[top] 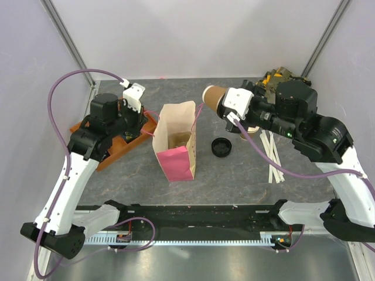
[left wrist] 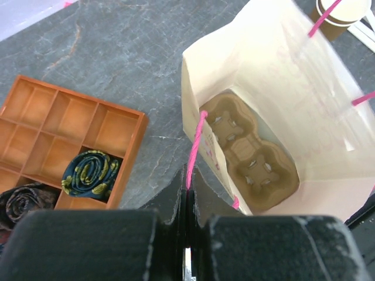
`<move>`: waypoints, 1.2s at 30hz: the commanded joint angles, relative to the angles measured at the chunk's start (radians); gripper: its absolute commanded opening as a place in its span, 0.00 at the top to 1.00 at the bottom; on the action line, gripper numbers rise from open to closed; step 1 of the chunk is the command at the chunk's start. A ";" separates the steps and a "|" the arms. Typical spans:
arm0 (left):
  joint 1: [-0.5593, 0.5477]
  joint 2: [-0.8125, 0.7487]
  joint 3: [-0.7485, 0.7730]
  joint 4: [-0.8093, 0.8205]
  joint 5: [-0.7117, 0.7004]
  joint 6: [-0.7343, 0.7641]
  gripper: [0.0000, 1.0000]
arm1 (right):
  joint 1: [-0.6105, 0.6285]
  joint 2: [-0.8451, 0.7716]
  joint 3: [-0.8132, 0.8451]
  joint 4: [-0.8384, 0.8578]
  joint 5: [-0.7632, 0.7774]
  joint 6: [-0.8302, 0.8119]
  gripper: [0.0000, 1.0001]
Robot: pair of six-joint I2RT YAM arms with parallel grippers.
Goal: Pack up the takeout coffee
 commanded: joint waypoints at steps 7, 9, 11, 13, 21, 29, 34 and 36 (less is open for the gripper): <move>0.071 0.039 0.057 0.114 -0.025 0.045 0.98 | 0.000 -0.053 -0.098 -0.353 0.016 0.195 0.71; 0.071 0.040 0.055 0.120 -0.033 0.045 0.98 | 0.000 -0.047 -0.161 -0.392 -0.063 0.168 0.73; 0.074 0.040 0.051 0.122 -0.039 0.039 0.98 | -0.002 -0.045 -0.245 -0.386 -0.100 0.117 0.75; 0.073 0.039 0.047 0.122 -0.054 0.021 0.98 | 0.000 -0.033 -0.308 -0.343 -0.136 0.047 0.75; 0.076 0.053 0.077 0.100 -0.089 0.002 0.98 | 0.000 0.042 -0.601 -0.213 -0.102 -0.067 0.76; 0.076 0.043 0.074 0.080 -0.080 -0.004 0.98 | 0.001 0.119 -0.716 -0.145 -0.154 -0.056 0.76; 0.076 0.049 0.077 0.069 -0.053 -0.008 0.98 | -0.002 0.151 -0.762 -0.104 -0.159 -0.072 0.71; 0.077 0.051 0.077 0.065 -0.043 -0.010 0.98 | -0.002 0.166 -0.765 -0.101 -0.156 -0.070 0.67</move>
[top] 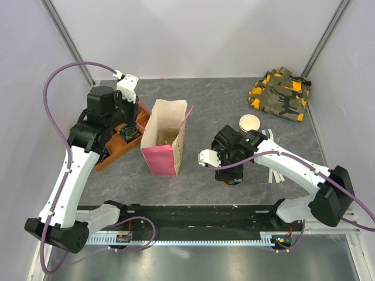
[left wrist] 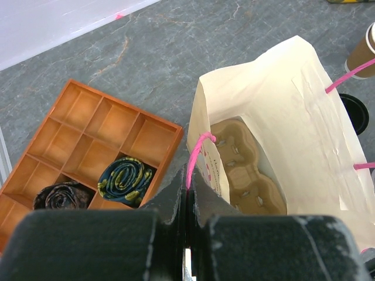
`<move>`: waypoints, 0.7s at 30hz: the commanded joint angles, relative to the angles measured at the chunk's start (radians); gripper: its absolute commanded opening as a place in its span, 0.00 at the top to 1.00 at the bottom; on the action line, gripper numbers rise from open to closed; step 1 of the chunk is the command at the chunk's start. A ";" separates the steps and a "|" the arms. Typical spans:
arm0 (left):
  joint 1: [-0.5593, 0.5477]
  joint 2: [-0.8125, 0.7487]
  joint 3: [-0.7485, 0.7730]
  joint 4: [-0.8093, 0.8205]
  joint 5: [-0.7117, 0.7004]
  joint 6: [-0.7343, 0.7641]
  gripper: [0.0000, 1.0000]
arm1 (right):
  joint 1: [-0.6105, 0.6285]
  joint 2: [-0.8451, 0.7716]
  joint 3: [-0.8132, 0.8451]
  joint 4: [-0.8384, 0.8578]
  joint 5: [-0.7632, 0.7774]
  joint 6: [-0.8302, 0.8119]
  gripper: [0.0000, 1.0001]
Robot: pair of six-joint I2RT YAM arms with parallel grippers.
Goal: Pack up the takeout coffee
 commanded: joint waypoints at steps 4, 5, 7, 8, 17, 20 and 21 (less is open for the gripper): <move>0.005 -0.007 0.037 -0.006 0.041 -0.010 0.92 | -0.003 0.031 -0.005 0.049 -0.030 -0.015 0.58; 0.005 -0.007 0.039 -0.009 0.045 -0.010 0.90 | -0.002 0.033 0.000 0.049 -0.031 -0.015 0.57; 0.006 0.001 0.054 -0.024 0.045 -0.016 0.84 | -0.003 0.037 0.014 0.044 -0.031 -0.006 0.50; 0.006 0.005 0.065 -0.036 0.045 -0.024 0.81 | -0.002 0.037 0.018 0.043 -0.031 -0.003 0.47; 0.009 -0.005 0.160 -0.089 0.077 -0.053 0.49 | -0.003 0.030 0.089 0.020 -0.028 0.014 0.26; 0.011 0.010 0.203 -0.115 0.085 -0.043 0.42 | -0.005 0.031 0.121 0.008 -0.034 0.016 0.20; 0.014 0.013 0.209 -0.121 0.088 -0.041 0.41 | -0.003 0.034 0.127 0.006 -0.039 0.014 0.20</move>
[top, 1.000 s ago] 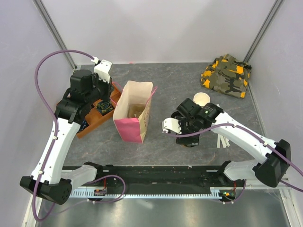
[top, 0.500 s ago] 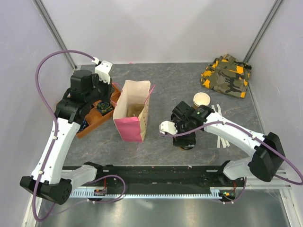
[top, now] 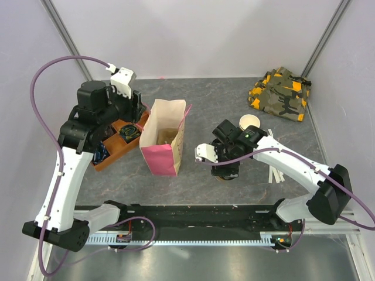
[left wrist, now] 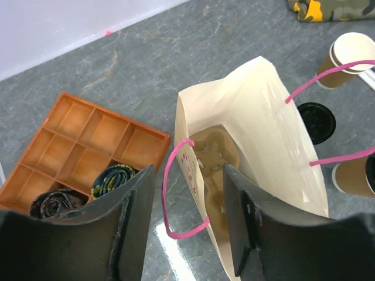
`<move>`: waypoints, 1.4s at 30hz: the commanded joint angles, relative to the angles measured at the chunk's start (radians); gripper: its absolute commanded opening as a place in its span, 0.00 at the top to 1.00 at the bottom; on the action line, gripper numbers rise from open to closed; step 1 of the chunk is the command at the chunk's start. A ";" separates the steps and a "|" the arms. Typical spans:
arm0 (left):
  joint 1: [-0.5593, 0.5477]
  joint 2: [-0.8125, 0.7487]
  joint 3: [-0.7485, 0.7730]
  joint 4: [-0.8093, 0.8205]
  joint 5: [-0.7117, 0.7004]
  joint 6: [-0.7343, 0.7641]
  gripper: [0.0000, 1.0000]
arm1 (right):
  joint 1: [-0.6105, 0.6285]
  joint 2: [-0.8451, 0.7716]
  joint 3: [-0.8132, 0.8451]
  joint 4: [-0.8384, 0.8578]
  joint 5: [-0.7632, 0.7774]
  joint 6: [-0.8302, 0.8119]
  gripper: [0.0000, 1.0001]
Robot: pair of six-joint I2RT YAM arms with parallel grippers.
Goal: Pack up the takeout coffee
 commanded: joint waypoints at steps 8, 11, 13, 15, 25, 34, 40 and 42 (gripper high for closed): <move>0.015 -0.003 0.087 -0.034 0.059 -0.014 0.41 | -0.003 0.060 0.052 -0.028 -0.037 -0.027 0.28; 0.015 -0.006 0.087 -0.035 0.068 -0.015 0.41 | -0.004 0.097 0.061 -0.068 -0.022 -0.044 0.29; 0.015 -0.011 0.087 -0.037 0.077 -0.018 0.41 | -0.003 0.111 0.066 -0.079 -0.005 -0.047 0.27; 0.016 -0.012 0.085 -0.042 0.091 -0.022 0.40 | -0.003 0.117 0.072 -0.082 0.001 -0.048 0.22; 0.022 -0.006 0.084 -0.046 0.117 -0.035 0.40 | -0.003 0.135 0.136 -0.096 -0.028 -0.021 0.02; 0.033 -0.002 0.090 -0.029 0.144 -0.066 0.41 | -0.013 0.105 0.231 -0.087 -0.060 0.039 0.02; 0.041 0.006 0.107 0.026 0.209 -0.083 0.41 | -0.201 0.019 0.439 -0.015 -0.372 0.331 0.10; 0.039 0.020 0.113 0.032 0.209 -0.080 0.41 | -0.245 0.003 0.413 -0.008 -0.448 0.410 0.15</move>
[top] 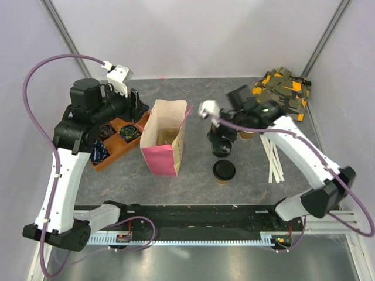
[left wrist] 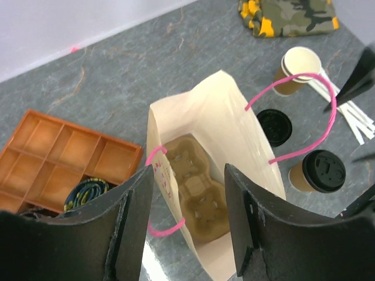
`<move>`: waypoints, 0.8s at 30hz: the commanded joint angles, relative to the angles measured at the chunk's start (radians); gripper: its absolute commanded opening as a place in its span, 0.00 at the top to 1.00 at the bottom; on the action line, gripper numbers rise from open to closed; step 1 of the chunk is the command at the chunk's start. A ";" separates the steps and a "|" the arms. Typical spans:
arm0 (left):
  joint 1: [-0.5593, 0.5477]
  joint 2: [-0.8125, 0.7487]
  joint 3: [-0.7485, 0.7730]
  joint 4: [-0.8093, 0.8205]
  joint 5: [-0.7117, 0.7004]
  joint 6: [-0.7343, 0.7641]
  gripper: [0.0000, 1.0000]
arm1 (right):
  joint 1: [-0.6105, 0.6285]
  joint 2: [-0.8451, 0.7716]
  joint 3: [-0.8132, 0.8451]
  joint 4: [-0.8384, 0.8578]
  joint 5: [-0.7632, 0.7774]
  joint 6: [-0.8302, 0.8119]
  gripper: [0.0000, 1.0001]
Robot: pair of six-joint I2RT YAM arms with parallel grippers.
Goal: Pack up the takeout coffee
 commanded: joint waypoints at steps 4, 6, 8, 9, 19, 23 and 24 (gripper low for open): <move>0.006 0.032 0.058 0.073 0.040 -0.029 0.43 | -0.164 -0.105 -0.145 0.037 -0.452 0.370 0.52; 0.010 0.032 0.054 0.074 0.049 -0.024 0.44 | -0.183 -0.096 -0.252 0.075 -0.532 0.448 0.60; 0.012 0.028 0.043 0.079 0.095 -0.021 0.45 | -0.210 -0.085 -0.355 0.139 -0.608 0.519 0.67; 0.012 0.017 0.038 0.079 0.113 -0.024 0.46 | -0.218 -0.090 -0.384 0.217 -0.614 0.580 0.68; 0.012 -0.075 -0.055 0.116 0.440 0.008 0.66 | -0.258 -0.082 -0.584 0.471 -0.626 0.737 0.83; -0.034 -0.092 -0.110 0.085 0.633 0.005 0.72 | -0.350 -0.116 -0.587 0.260 -0.649 0.616 0.88; -0.078 -0.083 -0.115 0.064 0.629 0.023 0.74 | -0.365 -0.136 -0.592 0.232 -0.648 0.608 0.88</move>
